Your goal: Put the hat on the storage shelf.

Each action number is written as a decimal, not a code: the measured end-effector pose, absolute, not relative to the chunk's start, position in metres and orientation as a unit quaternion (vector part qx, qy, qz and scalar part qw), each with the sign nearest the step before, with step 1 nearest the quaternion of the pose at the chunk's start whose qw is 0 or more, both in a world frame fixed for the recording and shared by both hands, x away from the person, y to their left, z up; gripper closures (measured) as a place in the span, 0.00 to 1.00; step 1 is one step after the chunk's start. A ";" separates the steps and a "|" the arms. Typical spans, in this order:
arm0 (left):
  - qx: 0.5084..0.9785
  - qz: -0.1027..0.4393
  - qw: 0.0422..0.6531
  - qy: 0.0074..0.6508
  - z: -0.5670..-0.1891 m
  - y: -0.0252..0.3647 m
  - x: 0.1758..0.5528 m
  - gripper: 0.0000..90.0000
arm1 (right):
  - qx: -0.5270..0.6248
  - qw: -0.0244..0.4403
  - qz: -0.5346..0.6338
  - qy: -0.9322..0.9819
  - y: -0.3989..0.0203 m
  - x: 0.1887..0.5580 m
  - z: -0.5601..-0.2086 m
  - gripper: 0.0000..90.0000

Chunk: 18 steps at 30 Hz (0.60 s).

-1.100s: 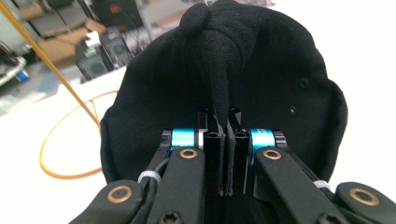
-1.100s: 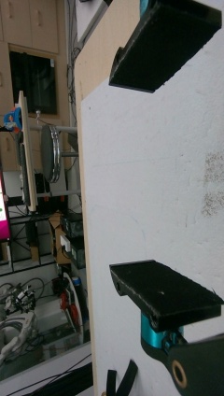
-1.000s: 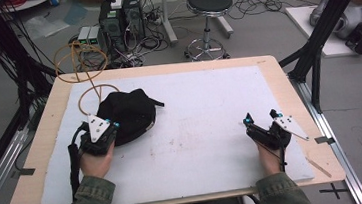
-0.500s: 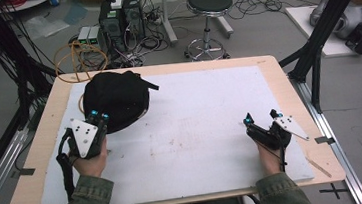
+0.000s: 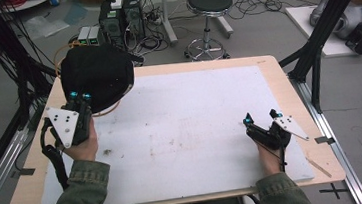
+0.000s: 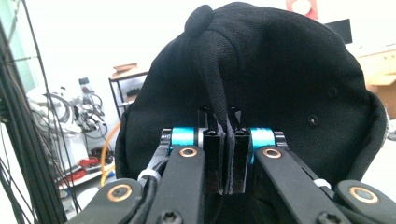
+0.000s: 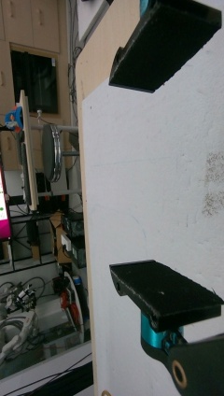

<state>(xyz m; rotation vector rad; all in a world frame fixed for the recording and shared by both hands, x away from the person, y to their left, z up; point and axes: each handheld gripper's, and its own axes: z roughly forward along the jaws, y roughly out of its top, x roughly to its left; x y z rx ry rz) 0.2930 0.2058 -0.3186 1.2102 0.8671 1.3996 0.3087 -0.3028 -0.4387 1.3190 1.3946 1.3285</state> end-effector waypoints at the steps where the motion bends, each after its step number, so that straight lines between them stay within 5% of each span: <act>1: 0.503 0.587 0.521 0.363 -0.317 0.206 0.294 0.97 | 0.521 0.391 0.523 0.550 -0.303 0.308 -0.439 0.09; 18: 0.443 0.607 0.523 0.401 -0.312 0.229 0.335 0.98 | 0.521 0.391 0.525 0.547 -0.304 0.309 -0.439 0.10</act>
